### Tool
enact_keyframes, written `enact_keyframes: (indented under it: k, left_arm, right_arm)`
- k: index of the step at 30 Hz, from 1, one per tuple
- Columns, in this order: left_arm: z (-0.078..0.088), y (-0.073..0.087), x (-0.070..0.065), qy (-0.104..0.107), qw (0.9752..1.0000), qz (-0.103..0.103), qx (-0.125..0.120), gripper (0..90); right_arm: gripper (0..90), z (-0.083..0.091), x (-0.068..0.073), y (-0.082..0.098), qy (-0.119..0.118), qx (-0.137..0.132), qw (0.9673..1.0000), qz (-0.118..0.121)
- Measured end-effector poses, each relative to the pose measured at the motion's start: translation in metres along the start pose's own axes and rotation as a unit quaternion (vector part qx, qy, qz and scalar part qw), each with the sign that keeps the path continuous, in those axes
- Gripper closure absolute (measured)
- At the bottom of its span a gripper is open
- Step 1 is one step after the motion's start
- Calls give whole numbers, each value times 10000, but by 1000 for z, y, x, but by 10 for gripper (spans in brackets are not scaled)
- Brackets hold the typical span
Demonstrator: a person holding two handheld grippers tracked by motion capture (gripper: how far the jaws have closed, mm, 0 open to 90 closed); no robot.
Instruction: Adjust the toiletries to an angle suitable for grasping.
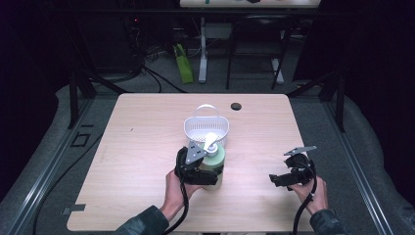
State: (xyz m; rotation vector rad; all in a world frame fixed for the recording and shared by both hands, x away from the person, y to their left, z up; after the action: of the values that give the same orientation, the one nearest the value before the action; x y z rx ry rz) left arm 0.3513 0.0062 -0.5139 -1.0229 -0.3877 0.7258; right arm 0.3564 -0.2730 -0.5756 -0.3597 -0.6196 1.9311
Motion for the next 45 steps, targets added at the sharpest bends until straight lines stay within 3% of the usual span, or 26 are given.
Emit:
enact_keyframes:
  k: [8, 22, 45]
  left_arm:
    - [0, 0, 3, 98, 9999, -119, -14, 120]
    - [3, 1, 18, 569, 9978, -355, -5, 124]
    - [10, 4, 50, 885, 9945, -552, 8, 123]
  right_arm:
    - [0, 0, 0, 0, 10, -9, 10000, 13]
    - [0, 1, 0, 0, 8, -21, 10000, 50]
    - [0, 1, 2, 0, 36, -8, 9999, 140]
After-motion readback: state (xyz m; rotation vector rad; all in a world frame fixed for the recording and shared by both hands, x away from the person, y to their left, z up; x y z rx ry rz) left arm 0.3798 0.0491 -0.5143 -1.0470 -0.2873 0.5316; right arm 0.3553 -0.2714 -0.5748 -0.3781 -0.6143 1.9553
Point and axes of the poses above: each handheld gripper's, and its own axes: z roughly backward along the jaws, y roughly out of its underside, x roughly to its left, the point moved 7 cm from there along -z, roughly forward along the jaws, and after that the axes turned 1 degree about -x, right-handed, at the moved point
